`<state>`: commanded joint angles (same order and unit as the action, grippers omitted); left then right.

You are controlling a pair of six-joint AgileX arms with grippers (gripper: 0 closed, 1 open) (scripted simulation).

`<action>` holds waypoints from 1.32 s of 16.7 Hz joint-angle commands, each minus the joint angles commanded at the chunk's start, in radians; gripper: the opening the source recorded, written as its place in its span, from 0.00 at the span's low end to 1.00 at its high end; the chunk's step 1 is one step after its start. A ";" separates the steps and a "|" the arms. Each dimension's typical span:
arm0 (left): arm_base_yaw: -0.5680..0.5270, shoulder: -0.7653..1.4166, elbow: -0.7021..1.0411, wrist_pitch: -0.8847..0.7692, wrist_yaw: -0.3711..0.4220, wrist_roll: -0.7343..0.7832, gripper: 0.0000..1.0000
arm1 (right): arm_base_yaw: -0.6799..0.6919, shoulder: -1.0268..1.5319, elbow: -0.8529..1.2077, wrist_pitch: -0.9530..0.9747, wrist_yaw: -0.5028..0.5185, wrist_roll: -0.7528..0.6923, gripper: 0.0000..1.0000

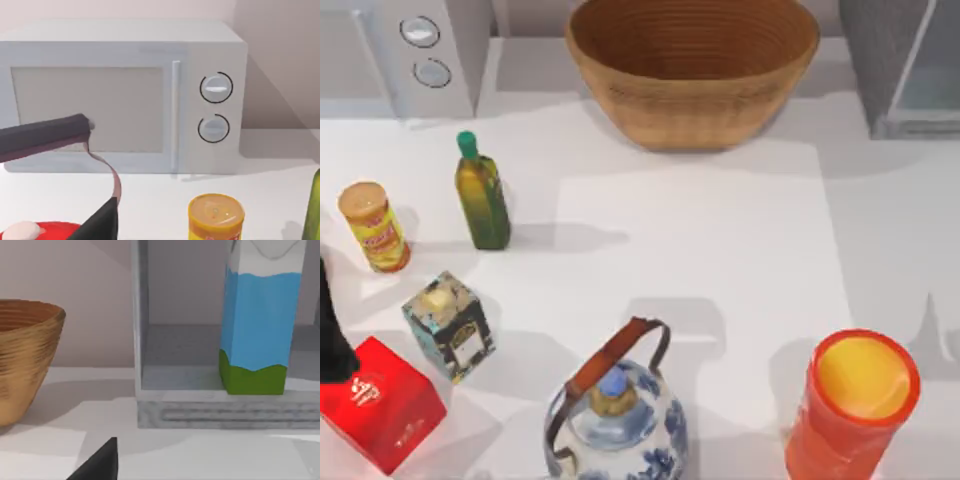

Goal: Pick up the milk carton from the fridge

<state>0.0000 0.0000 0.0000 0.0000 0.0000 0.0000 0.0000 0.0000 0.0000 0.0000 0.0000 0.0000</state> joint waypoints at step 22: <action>0.000 0.000 0.000 0.000 0.000 0.000 1.00 | -0.432 1.477 0.140 1.305 -0.418 0.012 1.00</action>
<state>0.0000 0.0000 0.0000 0.0000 0.0000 0.0000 -0.4318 1.4768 0.1395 1.3048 -0.4179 0.0120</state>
